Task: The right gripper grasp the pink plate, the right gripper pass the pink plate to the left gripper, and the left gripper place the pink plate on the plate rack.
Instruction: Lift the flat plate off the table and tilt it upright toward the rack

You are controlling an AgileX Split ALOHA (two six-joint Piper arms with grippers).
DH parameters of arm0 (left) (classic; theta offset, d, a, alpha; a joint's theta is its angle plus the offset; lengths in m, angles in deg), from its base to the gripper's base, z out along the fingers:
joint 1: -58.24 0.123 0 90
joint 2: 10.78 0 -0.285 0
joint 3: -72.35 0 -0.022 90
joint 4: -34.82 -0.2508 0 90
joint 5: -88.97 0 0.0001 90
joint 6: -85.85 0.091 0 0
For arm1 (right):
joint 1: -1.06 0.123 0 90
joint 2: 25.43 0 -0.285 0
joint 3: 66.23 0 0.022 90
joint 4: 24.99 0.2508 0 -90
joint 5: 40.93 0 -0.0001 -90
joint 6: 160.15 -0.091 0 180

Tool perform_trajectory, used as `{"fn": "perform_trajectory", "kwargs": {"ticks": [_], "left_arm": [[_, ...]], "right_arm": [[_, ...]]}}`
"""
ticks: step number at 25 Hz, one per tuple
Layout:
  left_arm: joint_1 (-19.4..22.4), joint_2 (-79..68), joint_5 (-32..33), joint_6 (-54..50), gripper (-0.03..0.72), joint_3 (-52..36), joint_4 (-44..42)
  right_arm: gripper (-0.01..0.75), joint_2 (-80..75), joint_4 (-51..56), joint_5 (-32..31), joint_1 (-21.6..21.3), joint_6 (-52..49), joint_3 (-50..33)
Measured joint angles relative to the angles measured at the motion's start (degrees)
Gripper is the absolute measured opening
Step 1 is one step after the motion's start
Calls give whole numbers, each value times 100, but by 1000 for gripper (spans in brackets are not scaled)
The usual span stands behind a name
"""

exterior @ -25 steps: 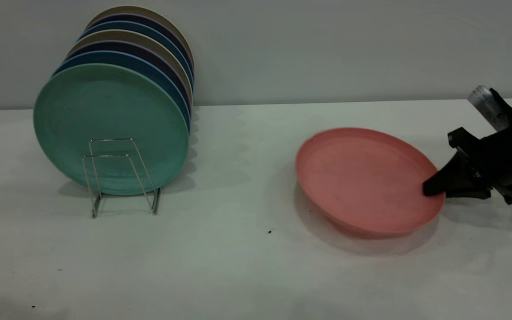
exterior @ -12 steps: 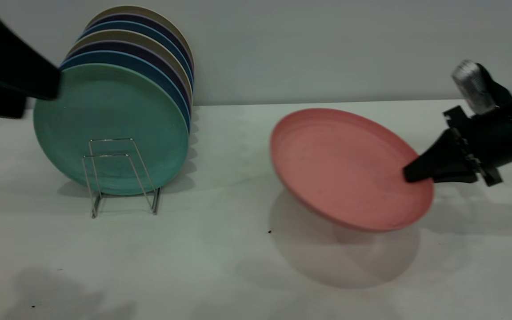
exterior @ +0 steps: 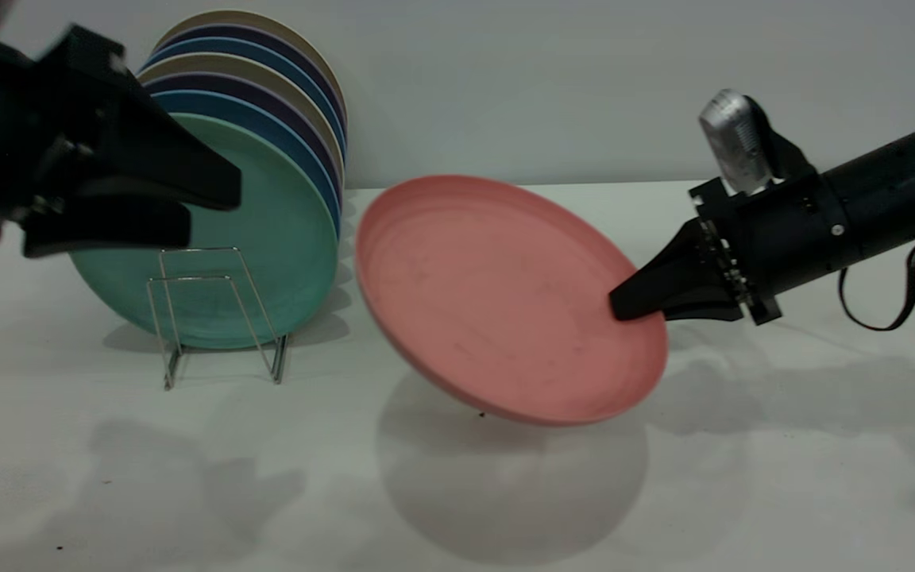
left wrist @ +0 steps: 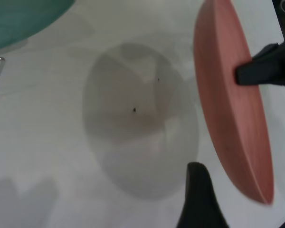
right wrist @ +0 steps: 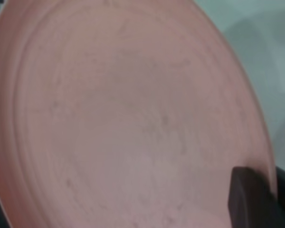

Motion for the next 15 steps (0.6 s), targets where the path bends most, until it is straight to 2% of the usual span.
{"fn": "perform_trajectory", "kwargs": {"ticks": [7, 15], "left_arm": [[0, -552, 198, 676, 513, 0, 718], [0, -638, 223, 785, 457, 7, 823]], "right_arm": [[19, 0, 178, -247, 404, 7, 0], [19, 0, 437, -314, 939, 150, 0]]}}
